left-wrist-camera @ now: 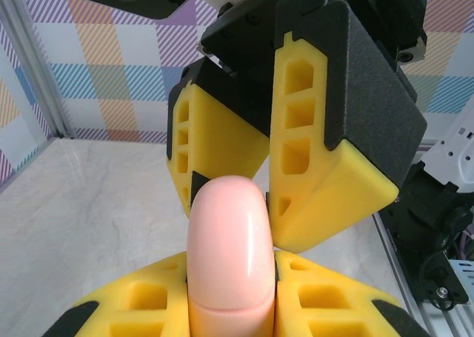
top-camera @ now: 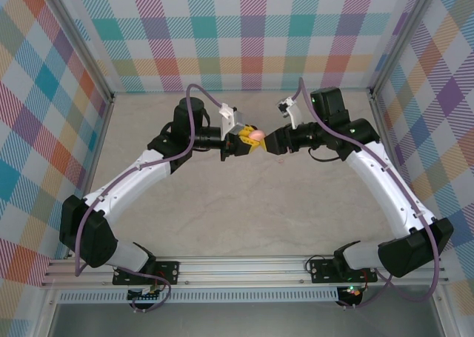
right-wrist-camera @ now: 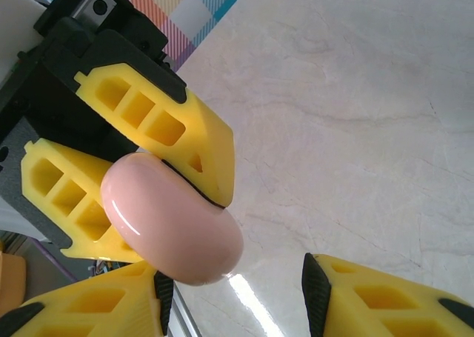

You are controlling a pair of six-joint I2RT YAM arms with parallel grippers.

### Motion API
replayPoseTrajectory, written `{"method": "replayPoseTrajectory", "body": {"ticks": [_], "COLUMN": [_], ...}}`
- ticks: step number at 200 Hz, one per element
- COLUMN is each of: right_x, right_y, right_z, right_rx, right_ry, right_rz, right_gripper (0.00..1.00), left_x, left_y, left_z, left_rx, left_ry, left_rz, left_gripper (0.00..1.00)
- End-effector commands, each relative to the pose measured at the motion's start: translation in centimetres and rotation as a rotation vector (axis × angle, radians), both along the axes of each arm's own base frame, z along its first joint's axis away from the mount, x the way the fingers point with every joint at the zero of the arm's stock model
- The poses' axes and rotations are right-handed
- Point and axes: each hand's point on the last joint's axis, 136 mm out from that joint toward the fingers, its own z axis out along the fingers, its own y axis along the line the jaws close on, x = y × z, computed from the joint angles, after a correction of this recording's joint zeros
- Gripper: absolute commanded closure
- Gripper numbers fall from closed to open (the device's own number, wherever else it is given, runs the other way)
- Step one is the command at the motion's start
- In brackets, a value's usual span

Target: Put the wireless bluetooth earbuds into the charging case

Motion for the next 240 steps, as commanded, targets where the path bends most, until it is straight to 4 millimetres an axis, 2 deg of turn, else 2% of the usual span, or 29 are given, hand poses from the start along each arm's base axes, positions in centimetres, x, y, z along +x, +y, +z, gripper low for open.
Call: {"method": "replayPoseTrajectory", "body": {"ticks": [1, 153, 187, 240], "right_x": [2.5, 3.9, 3.9, 2.9], "right_y": [-0.8, -1.5, -1.3, -0.8], "right_z": [2.3, 2.5, 1.9, 1.5], "right_rx": [0.007, -0.015, -0.021, -0.011], "right_ry": [-0.11, -0.131, -0.11, -0.084], "right_rz": [-0.102, -0.189, -0.175, -0.116], "right_gripper": [0.49, 0.49, 0.49, 0.48], "left_x": [-4.6, -5.5, -5.6, -4.1], "left_y": [-0.8, -0.9, -0.9, -1.3], "left_z": [1.3, 1.0, 1.1, 1.5], "left_rx": [-0.02, 0.008, 0.006, -0.024], "left_ry": [-0.007, 0.005, 0.004, 0.02], "left_rz": [-0.181, -0.226, -0.231, -0.155], "left_gripper": [0.86, 0.88, 0.88, 0.88]}}
